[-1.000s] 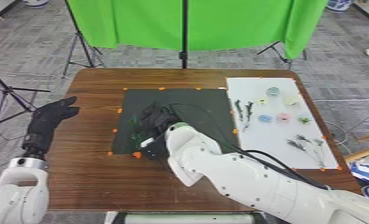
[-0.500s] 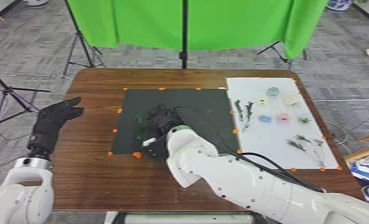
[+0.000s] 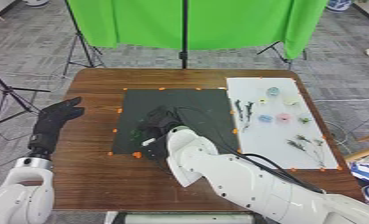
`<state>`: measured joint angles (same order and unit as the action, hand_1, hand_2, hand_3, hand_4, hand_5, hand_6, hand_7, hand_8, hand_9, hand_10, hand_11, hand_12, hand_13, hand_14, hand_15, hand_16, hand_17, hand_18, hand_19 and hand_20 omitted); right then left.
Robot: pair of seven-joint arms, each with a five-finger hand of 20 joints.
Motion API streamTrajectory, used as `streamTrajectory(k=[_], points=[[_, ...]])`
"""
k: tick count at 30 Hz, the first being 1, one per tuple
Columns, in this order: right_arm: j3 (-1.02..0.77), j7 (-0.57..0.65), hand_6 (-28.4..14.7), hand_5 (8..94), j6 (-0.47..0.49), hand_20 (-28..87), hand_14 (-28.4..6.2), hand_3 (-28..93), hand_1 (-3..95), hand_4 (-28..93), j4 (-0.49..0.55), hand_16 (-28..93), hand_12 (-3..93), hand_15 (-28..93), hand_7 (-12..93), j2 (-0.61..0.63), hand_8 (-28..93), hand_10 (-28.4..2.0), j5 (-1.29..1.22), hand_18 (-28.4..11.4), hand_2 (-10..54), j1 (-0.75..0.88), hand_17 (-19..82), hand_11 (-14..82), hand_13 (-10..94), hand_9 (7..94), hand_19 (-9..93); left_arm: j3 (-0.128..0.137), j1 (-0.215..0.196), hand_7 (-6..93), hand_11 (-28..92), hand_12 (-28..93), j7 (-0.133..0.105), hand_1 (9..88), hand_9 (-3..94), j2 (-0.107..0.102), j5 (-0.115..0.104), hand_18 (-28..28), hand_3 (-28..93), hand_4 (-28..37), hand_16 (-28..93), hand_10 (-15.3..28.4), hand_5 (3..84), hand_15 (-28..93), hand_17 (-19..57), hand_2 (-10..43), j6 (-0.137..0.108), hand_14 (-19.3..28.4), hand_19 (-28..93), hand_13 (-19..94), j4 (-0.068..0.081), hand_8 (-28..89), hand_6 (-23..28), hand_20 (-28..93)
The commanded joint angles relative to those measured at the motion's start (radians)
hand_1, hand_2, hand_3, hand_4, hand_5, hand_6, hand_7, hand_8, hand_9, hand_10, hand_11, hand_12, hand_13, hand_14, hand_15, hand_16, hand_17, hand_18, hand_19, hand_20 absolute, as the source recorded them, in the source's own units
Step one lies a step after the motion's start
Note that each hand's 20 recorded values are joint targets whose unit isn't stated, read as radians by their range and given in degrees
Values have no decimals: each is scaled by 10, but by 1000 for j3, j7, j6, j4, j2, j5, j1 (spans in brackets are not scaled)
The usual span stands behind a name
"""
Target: Arrange flowers
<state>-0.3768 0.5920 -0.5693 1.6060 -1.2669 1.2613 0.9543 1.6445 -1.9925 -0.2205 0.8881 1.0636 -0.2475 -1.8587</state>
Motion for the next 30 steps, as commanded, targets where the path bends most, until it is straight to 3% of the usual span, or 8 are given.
streamTrajectory(k=[1,8,21,28,30], points=[[-2,-2,-36,685,29,453,12,551,602,-46,-3,223,384,622,369,4,222,-109,15,-96,-95,1,712,168,937,923,855,3,-7,87,191,99,11,276,503,13,9,116,650,-266,-34,159,487,163,119,113,17,190,94,405,0,-57,76,149],[-18,0,-39,650,50,444,1,548,570,-44,-2,243,416,598,354,6,210,-113,14,-106,-95,8,693,160,937,896,874,11,-17,87,191,101,13,278,501,16,9,117,650,-259,-33,159,485,162,118,106,18,190,94,405,-3,-58,75,149],[-11,-12,-52,647,29,414,-9,532,538,-30,0,253,353,576,303,12,206,-126,29,-108,-95,13,685,224,937,871,889,18,-25,89,190,101,16,287,500,19,12,117,645,-249,-32,158,481,162,116,94,23,189,94,404,-7,-57,74,148],[5,-108,-44,645,45,405,-26,610,445,-73,41,273,243,554,319,37,207,-138,39,-126,-95,1,656,263,937,829,924,22,-32,89,191,101,14,289,500,26,12,117,644,-246,-32,158,481,161,116,92,19,189,94,404,-11,-57,74,148],[-5,-137,-45,640,45,413,-32,620,428,-79,97,278,234,541,319,87,200,-141,63,-134,-95,-7,645,249,937,814,929,24,-28,89,190,101,16,289,500,27,15,117,644,-245,-32,158,481,161,116,91,32,189,94,405,-9,-57,73,148]])
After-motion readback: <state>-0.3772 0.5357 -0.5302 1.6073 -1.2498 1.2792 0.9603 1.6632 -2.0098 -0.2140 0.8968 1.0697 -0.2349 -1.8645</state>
